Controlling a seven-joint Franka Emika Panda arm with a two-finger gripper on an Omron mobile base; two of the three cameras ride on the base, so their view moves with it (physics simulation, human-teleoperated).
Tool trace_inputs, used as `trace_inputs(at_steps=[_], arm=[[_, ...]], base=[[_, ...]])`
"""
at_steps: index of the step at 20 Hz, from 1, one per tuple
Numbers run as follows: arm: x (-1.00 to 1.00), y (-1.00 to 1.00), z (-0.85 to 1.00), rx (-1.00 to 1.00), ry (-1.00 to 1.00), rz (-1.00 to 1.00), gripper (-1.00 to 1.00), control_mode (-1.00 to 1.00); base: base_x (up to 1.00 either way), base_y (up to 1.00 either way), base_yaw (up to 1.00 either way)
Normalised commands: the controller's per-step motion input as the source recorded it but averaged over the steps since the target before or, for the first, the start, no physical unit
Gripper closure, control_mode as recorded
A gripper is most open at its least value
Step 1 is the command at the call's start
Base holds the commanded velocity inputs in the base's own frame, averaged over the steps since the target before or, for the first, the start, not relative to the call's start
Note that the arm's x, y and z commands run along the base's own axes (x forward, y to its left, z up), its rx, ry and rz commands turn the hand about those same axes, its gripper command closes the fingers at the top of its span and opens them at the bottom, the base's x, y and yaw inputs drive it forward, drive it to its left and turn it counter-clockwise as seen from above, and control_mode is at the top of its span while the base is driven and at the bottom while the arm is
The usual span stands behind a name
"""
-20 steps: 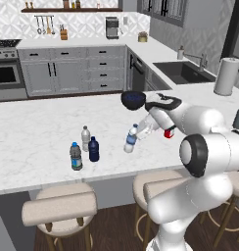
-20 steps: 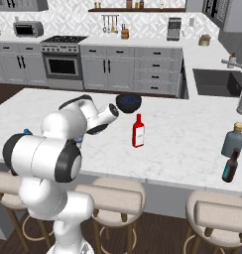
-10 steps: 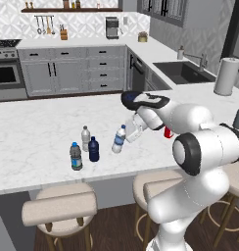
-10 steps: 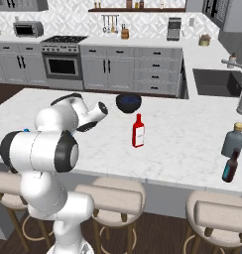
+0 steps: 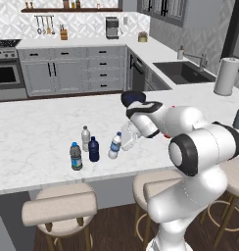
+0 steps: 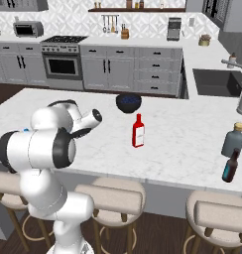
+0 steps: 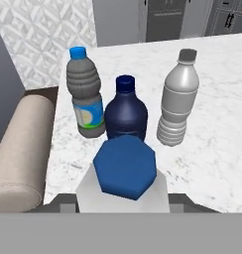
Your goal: Move the plastic bottles in the middle to the plastics group, and the glass bottles in the middle to the glass group.
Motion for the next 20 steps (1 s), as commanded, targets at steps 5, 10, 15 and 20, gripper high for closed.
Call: trace_inputs(at_steps=[5,10,15,20], arm=[[0.0,0.21,-0.22,-0.01,0.0,0.01,1.0,-1.0],[0.0,0.17,-0.3,-0.05,0.0,0.01,1.0,-1.0],[0.0,0.16,-0.32,-0.06,-0.02,0.02,1.0,-1.0],[-0.08,0.17,-0.36,-0.07,-0.06,0.0,1.0,-1.0]], base=[[0.0,0.0,0.0],[0.0,0.0,0.0],[0.0,0.0,0.0],[0.0,0.0,0.0]])
